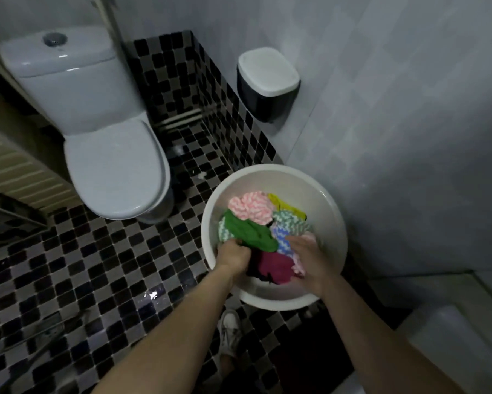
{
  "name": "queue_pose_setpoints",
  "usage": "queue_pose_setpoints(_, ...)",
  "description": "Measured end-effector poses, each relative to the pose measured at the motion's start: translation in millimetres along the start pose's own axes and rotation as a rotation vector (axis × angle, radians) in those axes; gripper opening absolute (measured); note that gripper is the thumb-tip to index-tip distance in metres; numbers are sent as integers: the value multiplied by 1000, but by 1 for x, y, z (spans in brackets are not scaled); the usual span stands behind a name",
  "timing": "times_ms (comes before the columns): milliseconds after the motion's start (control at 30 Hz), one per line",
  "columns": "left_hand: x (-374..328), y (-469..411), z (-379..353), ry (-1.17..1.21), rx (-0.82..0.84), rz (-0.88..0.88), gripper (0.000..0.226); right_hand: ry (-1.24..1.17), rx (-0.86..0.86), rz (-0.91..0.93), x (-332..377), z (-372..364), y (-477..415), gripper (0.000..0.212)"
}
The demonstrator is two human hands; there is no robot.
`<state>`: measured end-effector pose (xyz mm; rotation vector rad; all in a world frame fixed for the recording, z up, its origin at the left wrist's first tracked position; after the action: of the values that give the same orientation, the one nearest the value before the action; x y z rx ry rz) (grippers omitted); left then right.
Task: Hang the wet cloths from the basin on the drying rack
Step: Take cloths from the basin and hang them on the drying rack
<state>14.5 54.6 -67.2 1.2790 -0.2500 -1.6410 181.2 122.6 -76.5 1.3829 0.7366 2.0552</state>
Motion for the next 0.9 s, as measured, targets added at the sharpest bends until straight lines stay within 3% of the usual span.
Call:
queue_pose_setpoints(33, -2, -8, -9, -52, -29, -7, 22, 86, -5, 55, -4, -1, -4, 16)
queue_pose_setpoints(100, -7, -14, -17, -87, -62, -19, 22, 370, 22, 239, -8, -4, -3, 27)
queue_pose_setpoints(167, -11, -21, -26, -103, -40, -1, 22, 853, 75, 431, -11, -5, -9, 24)
queue_pose_setpoints(267, -12, -25, -30, -336, -10, -104, 26, 1329, 82, 567, -5, -7, -7, 41)
queue_pose_setpoints(367, -12, -25, -32, -656, -41, -291, 37, 1433, -56, 682, -7, -18, -7, 44)
queue_pose_setpoints(467, -17, -35, -38, -593, -73, -275, 37, 1448, -105, 704, -23, -23, -13, 31)
queue_pose_setpoints(567, -24, -42, -39, -384, -153, -210, 25, 1288, -65, 610, -29, -21, -20, 23)
queue_pose_setpoints(633, -25, -41, -36, -237, -207, -202, 24, 1014, 14, 558, -26, -16, -27, 14)
queue_pose_setpoints(733, -24, -37, -26, 20, -272, -178, 31, 582, 35, 531, -10, 4, -29, 23)
queue_pose_setpoints(833, -32, -22, -4, 152, -133, -264, 21, 19, 63, 393, 15, 25, -4, 30)
queue_pose_setpoints(900, -44, -5, 11, 118, 12, -397, 14, -425, 184, 65, 22, 32, 5, 29)
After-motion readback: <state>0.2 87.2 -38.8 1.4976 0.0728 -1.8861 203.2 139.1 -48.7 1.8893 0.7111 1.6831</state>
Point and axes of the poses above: each hand's wrist, its own y-axis away from the middle knuckle, its own z-axis out of the back of the hand, x = y × z, the point moved 1 cm from there along -y, towards the middle knuckle, and after that the axes turned 15 degrees about -x, right-handed, at the moved point
